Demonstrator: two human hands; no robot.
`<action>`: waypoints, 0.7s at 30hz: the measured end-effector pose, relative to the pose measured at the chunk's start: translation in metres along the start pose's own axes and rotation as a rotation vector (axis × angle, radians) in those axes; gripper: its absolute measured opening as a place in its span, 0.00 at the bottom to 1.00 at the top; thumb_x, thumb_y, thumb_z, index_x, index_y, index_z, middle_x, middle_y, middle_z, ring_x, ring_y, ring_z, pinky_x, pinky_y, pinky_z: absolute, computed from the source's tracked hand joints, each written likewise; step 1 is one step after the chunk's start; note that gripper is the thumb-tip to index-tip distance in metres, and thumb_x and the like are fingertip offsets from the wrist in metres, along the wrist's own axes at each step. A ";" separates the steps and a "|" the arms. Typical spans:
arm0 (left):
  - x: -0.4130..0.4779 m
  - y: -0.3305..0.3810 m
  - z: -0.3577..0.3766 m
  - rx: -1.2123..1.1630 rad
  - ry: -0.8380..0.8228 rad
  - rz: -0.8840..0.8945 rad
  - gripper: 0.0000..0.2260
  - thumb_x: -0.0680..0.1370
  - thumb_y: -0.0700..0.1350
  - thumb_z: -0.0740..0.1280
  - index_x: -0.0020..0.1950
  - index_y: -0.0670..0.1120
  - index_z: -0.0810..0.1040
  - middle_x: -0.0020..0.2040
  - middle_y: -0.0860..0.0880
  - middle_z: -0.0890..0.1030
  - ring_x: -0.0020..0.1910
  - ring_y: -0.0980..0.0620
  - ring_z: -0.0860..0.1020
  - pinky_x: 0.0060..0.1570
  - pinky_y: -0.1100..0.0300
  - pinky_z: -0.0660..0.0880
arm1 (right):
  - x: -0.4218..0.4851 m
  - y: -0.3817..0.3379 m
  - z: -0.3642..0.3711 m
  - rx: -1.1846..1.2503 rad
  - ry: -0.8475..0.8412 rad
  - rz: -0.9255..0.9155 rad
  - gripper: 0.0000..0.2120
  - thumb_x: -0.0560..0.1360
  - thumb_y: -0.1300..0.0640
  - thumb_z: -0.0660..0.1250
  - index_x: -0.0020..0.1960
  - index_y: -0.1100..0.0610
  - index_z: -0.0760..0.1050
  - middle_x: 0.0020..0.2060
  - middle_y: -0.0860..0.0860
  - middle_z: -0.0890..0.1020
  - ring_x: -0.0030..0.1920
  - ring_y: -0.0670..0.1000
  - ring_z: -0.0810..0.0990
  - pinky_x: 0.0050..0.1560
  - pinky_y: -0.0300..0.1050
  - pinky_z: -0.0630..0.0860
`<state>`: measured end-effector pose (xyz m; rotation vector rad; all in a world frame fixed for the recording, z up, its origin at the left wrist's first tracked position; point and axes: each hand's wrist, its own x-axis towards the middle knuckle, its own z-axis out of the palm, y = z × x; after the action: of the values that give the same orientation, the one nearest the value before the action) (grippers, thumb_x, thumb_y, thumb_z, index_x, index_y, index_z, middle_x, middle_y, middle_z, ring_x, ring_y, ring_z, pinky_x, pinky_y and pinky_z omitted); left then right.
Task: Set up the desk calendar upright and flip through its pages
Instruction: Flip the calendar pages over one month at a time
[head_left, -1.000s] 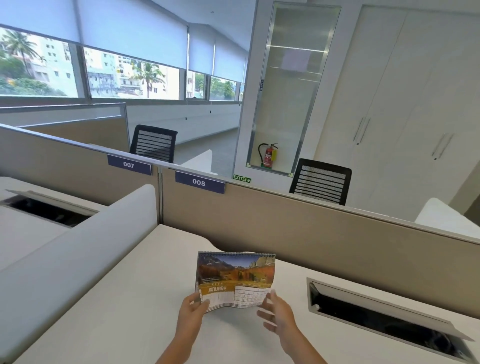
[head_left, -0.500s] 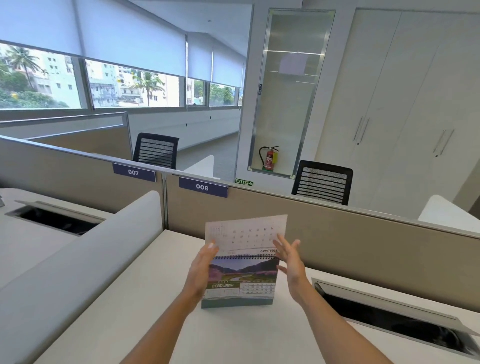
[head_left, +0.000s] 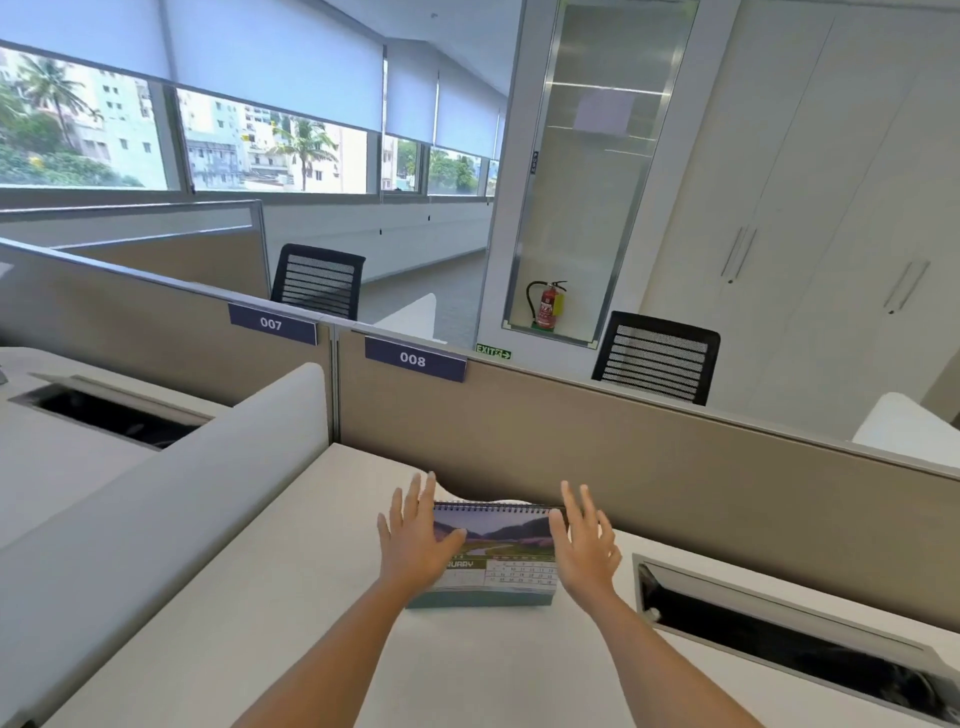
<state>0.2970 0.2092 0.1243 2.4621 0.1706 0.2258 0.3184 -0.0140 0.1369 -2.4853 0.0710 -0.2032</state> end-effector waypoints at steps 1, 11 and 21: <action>-0.004 -0.001 0.004 -0.074 0.043 -0.047 0.38 0.76 0.60 0.62 0.77 0.52 0.43 0.79 0.50 0.43 0.77 0.45 0.43 0.73 0.44 0.45 | -0.001 0.005 0.004 0.027 0.021 0.088 0.25 0.79 0.40 0.49 0.75 0.38 0.49 0.77 0.44 0.50 0.75 0.55 0.52 0.70 0.61 0.53; -0.042 -0.036 0.037 -0.600 -0.112 -0.299 0.32 0.79 0.45 0.63 0.78 0.49 0.49 0.77 0.47 0.57 0.75 0.44 0.59 0.70 0.48 0.61 | -0.010 0.025 0.021 0.492 -0.426 0.406 0.26 0.82 0.47 0.46 0.77 0.49 0.43 0.77 0.53 0.55 0.75 0.57 0.56 0.72 0.55 0.54; -0.038 -0.027 0.050 -0.669 -0.139 -0.306 0.38 0.76 0.43 0.68 0.77 0.54 0.46 0.71 0.48 0.68 0.69 0.46 0.68 0.68 0.47 0.67 | -0.023 0.017 0.031 0.612 -0.384 0.375 0.23 0.81 0.51 0.54 0.75 0.50 0.54 0.70 0.53 0.70 0.68 0.55 0.67 0.66 0.49 0.63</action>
<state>0.2679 0.1935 0.0637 1.7515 0.3460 -0.0253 0.3012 -0.0068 0.0993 -1.8191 0.2665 0.3617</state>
